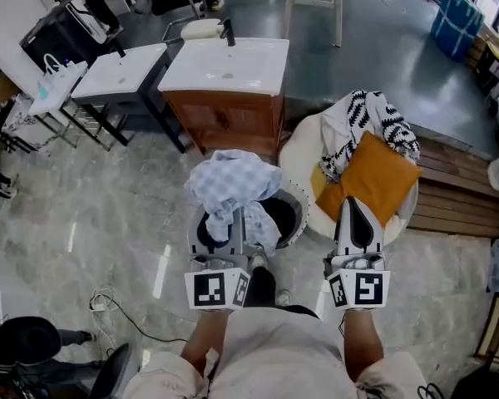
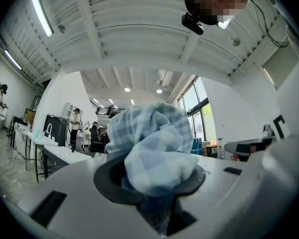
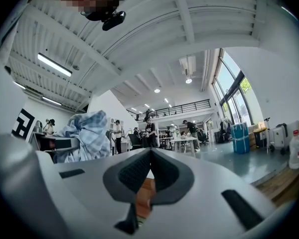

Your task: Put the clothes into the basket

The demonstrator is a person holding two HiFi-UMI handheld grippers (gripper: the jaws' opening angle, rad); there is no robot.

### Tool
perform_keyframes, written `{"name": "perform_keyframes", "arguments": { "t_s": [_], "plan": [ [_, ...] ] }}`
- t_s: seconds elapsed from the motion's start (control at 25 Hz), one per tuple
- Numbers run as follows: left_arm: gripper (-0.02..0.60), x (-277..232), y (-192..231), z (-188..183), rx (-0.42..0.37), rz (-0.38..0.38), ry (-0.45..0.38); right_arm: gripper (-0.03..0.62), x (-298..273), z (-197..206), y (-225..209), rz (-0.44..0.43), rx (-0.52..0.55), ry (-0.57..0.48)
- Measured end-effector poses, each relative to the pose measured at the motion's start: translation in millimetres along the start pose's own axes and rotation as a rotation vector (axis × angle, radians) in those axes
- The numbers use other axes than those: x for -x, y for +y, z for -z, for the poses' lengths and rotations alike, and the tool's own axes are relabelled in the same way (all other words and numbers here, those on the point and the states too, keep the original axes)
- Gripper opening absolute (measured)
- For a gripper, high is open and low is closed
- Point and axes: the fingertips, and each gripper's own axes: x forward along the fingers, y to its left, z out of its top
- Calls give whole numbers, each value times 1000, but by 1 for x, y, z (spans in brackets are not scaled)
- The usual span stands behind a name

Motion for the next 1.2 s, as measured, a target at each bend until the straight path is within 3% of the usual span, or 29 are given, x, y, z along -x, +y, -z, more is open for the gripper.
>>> {"name": "perform_keyframes", "arguments": {
  "t_s": [0.68, 1.0, 1.2],
  "plan": [
    [138, -125, 55, 69, 61, 169, 128, -11, -123, 34, 7, 121, 52, 92],
    [138, -163, 65, 126, 67, 273, 208, -12, -150, 62, 6, 199, 86, 151],
    [138, -176, 65, 176, 69, 285, 289, -11, -154, 85, -2, 226, 79, 193]
  ]
}}
